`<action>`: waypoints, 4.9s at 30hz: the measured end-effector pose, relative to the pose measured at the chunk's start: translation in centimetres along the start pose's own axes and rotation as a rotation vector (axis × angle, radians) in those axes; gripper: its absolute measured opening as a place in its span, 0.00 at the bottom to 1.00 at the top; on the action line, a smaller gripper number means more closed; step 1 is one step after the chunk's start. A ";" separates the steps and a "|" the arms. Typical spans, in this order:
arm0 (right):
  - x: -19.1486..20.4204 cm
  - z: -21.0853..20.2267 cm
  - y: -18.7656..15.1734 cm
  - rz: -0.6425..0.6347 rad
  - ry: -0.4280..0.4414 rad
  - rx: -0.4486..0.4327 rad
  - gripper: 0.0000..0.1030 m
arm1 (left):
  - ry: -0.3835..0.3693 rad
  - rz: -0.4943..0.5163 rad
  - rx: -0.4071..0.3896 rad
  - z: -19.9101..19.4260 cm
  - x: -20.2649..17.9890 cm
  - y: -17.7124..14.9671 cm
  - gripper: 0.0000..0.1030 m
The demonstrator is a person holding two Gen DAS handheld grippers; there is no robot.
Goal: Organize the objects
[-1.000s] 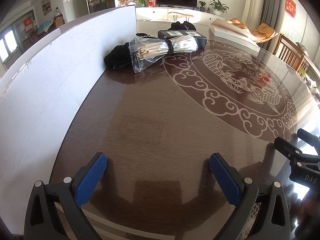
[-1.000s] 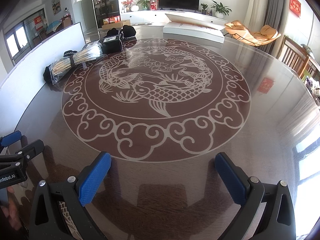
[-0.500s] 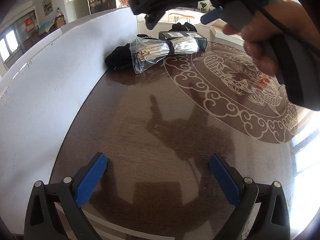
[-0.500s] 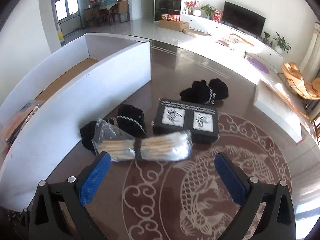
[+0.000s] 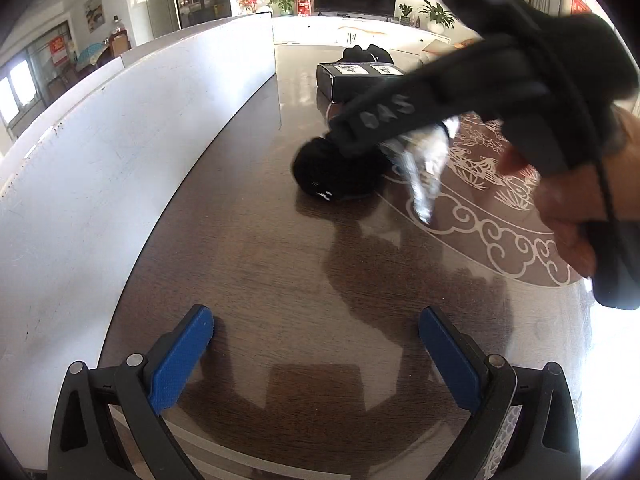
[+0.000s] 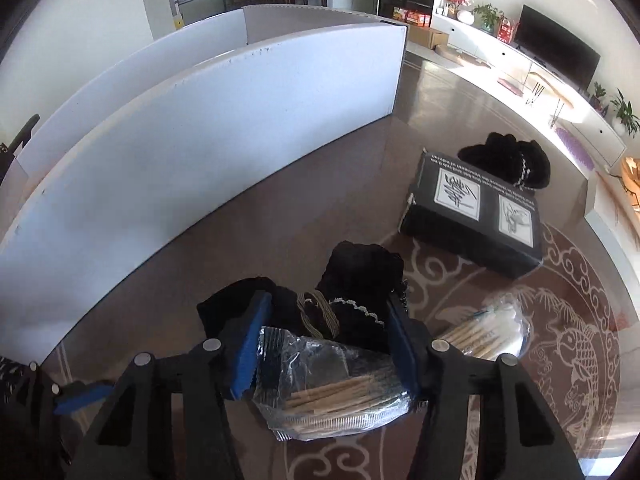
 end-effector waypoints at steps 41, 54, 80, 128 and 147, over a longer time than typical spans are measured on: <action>-9.8 -13.5 -25.6 0.597 -0.399 -0.190 1.00 | 0.003 -0.007 -0.005 0.4 -0.2 0.2 1.00; -9.7 -13.5 -25.6 0.598 -0.399 -0.190 1.00 | 0.003 -0.007 -0.005 0.5 -0.3 0.1 1.00; -9.7 -13.5 -25.6 0.598 -0.399 -0.190 1.00 | 0.004 -0.007 -0.005 0.4 -0.3 0.1 1.00; -9.8 -13.5 -25.5 0.598 -0.400 -0.190 1.00 | 0.004 -0.008 -0.005 0.5 -0.3 0.2 1.00; -9.8 -13.4 -25.5 0.598 -0.400 -0.190 1.00 | 0.011 -0.015 -0.007 0.5 -0.2 0.1 1.00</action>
Point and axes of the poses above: each gripper's, at about its wrist camera, not at the fingertips, and z roughly the way its jaws point, x to its left, y to its top, the point moved 6 cm from there along z, roughly the way its jaws point, and after that the axes turned 6 degrees about y, right-handed, at the moved point
